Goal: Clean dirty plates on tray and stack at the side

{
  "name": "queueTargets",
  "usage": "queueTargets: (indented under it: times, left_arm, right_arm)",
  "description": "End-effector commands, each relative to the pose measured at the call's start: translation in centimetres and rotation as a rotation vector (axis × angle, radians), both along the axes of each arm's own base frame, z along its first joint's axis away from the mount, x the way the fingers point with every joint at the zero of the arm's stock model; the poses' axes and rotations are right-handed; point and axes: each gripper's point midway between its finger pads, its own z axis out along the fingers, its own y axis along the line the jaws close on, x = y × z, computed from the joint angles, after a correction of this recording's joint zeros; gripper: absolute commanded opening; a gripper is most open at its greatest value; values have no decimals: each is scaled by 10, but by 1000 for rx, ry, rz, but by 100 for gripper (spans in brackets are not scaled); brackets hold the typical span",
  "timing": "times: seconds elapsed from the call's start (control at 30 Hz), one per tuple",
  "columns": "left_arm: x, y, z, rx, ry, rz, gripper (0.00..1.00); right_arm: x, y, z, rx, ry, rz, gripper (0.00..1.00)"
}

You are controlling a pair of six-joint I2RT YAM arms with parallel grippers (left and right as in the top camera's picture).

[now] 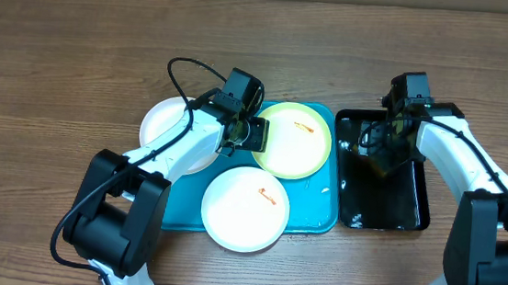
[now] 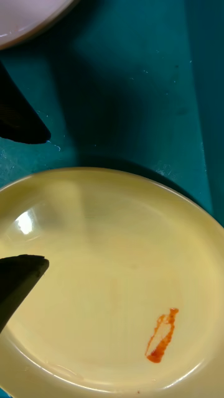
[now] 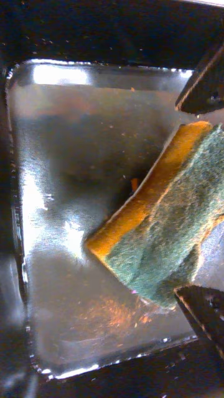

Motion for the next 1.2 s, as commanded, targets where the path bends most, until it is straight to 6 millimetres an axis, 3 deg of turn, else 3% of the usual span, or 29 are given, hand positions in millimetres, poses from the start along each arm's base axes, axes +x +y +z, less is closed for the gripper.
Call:
queueTargets:
  times: [0.0,0.2,0.43,0.53,0.6,0.87,0.97,1.07,1.17]
  left_arm:
    - [1,-2,-3,11,4,-11,59]
    - [1,-2,-3,11,5,-11,63]
    - [1,-2,-3,11,6,-11,69]
    - [0,-2,-4,13,9,-11,81]
    - [0,-2,-4,13,9,-11,100]
    - [0,-2,-4,13,8,-11,100]
    - [0,-2,-3,12,8,-11,100]
    - [0,-2,-4,13,8,-11,100]
    - [0,-2,-3,12,8,-11,100]
  right_arm:
    - [-1,1,3,8,10,9,81]
    - [-12,5,1,36,51,11,79]
    - [11,5,3,21,-46,71,81]
    - [10,6,3,24,-43,72,81]
    - [7,5,2,23,-30,72,81]
    - [-12,4,-13,20,27,72,84]
    - [-12,4,-19,22,14,69,71]
    - [-10,8,-18,45,3,50,43]
    - [-15,14,-19,97,30,-33,37]
